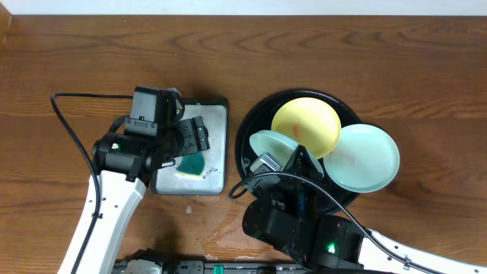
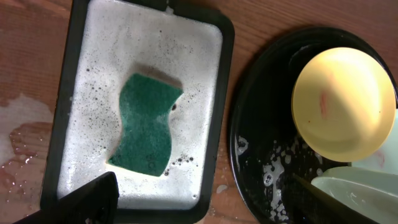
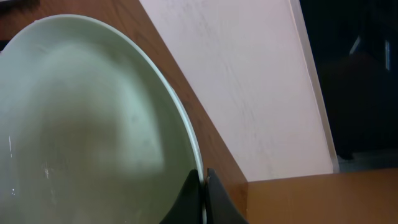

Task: Clean dirty plates on tray and stack at the side
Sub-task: 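Lift the cleaned mint-green plate with the right gripper, then carry the mint plate right and set it on the table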

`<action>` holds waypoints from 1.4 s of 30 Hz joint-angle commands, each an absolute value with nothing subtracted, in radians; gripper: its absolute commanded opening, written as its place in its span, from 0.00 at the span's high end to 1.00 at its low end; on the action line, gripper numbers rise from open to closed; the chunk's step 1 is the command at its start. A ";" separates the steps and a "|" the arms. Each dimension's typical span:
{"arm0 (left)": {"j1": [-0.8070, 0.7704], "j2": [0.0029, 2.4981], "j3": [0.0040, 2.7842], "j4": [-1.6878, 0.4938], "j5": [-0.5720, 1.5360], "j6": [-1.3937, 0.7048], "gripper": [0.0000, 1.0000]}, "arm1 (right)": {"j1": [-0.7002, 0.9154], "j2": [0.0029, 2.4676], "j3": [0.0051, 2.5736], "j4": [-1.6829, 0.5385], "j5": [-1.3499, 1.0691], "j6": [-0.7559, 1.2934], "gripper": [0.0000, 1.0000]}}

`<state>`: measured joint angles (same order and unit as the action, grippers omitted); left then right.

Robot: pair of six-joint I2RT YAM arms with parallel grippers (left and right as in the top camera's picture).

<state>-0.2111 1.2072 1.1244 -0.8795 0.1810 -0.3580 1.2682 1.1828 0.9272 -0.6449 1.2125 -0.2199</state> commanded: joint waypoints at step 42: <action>-0.208 1.208 1.147 -0.882 0.183 -0.344 0.16 | -0.770 1.452 0.966 -0.569 -0.242 0.393 0.99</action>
<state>-0.2111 1.2079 1.1244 -0.8799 0.1810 -0.3580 -0.6914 1.3712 0.9493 -0.5831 -0.2771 0.3443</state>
